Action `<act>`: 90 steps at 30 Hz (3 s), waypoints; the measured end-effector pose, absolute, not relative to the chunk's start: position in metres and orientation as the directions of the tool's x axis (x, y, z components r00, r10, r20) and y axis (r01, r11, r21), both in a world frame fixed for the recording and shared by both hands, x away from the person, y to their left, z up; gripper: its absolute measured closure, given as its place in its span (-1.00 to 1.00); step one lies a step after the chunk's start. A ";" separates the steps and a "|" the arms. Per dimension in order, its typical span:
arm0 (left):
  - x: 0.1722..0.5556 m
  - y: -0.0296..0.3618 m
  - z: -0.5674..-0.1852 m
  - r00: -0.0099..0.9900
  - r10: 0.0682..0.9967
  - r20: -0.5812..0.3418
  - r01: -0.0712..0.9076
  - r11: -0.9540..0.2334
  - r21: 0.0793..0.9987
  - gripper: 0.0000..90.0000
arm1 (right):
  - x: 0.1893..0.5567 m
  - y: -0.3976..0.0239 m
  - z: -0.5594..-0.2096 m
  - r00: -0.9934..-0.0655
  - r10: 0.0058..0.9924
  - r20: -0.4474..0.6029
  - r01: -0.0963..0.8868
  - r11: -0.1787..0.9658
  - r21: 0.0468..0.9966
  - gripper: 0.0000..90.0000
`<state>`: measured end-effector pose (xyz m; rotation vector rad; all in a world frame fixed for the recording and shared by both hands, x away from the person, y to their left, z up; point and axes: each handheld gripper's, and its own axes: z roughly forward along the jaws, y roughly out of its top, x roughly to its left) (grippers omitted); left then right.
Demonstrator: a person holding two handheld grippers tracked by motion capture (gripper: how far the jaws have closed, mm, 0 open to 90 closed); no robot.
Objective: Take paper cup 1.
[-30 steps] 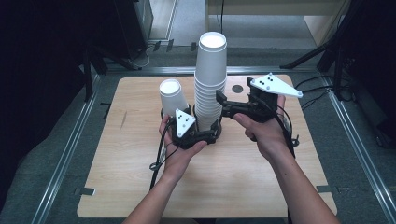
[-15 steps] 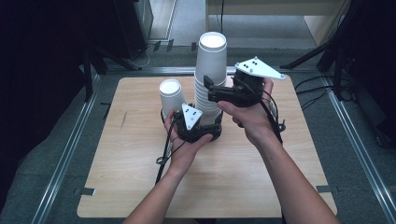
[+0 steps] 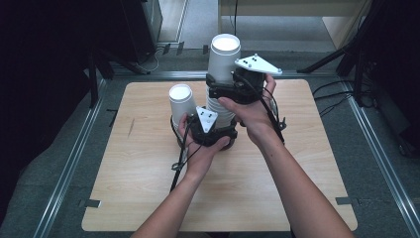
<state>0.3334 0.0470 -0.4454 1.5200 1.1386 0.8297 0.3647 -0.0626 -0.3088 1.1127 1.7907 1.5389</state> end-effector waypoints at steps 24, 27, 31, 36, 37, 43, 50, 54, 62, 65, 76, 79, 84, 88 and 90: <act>0.335 0.047 -0.445 0.294 0.955 -0.042 0.227 -0.027 0.973 -0.86 | 0.372 -0.060 -0.309 -0.528 0.838 0.136 0.230 -0.013 0.973 -0.79; 0.335 0.046 -0.445 0.293 0.955 -0.043 0.227 -0.026 0.973 -0.86 | 0.372 -0.060 -0.305 -0.530 0.837 0.135 0.228 -0.013 0.973 -0.79; 0.335 0.047 -0.445 0.293 0.955 -0.040 0.229 -0.029 0.973 -0.86 | 0.372 -0.061 -0.303 -0.536 0.834 0.131 0.224 -0.009 0.975 -0.79; 0.335 0.047 -0.445 0.293 0.955 -0.042 0.228 -0.027 0.973 -0.86 | 0.372 -0.061 -0.303 -0.542 0.830 0.135 0.232 -0.006 0.973 -0.79; 0.335 0.046 -0.445 0.292 0.955 -0.043 0.228 -0.026 0.973 -0.86 | 0.372 -0.060 -0.304 -0.542 0.832 0.122 0.232 0.009 0.973 -0.79; 0.335 0.046 -0.445 0.293 0.955 -0.042 0.228 -0.027 0.973 -0.86 | 0.371 -0.061 -0.303 -0.529 0.841 0.110 0.217 0.009 0.976 -0.84; 0.335 0.046 -0.445 0.292 0.955 -0.041 0.230 -0.028 0.973 -0.86 | 0.370 -0.062 -0.301 -0.532 0.841 0.098 0.199 0.011 0.980 -0.71; 0.335 0.047 -0.445 0.292 0.955 -0.040 0.231 -0.030 0.973 -0.86 | 0.370 -0.061 -0.300 -0.532 0.841 0.100 0.199 0.009 0.980 -0.71; 0.335 0.046 -0.445 0.291 0.956 -0.040 0.229 -0.029 0.973 -0.86 | 0.368 -0.061 -0.294 -0.534 0.841 0.090 0.182 0.011 0.983 -0.71; 0.335 0.047 -0.445 0.292 0.956 -0.039 0.229 -0.030 0.973 -0.86 | 0.368 -0.061 -0.292 -0.534 0.841 0.086 0.176 0.012 0.984 -0.71; 0.334 0.046 -0.445 0.289 0.957 -0.024 0.219 -0.042 0.975 -0.85 | 0.367 -0.061 -0.282 -0.534 0.840 0.097 0.160 -0.012 0.987 -0.70; 0.334 0.046 -0.444 0.291 0.956 -0.025 0.220 -0.042 0.975 -0.85 | 0.367 -0.062 -0.280 -0.535 0.839 0.103 0.163 -0.018 0.986 -0.70; 0.334 0.045 -0.444 0.285 0.958 -0.014 0.214 -0.050 0.975 -0.85 | 0.367 -0.064 -0.277 -0.544 0.832 0.109 0.161 -0.023 0.987 -0.70; 0.331 0.043 -0.444 0.275 0.961 0.032 0.191 -0.087 0.978 -0.84 | 0.366 -0.066 -0.272 -0.559 0.823 0.100 0.153 -0.017 0.988 -0.70; 0.331 0.043 -0.444 0.274 0.961 0.033 0.189 -0.087 0.978 -0.83 | 0.365 -0.067 -0.271 -0.562 0.820 0.109 0.152 -0.028 0.988 -0.70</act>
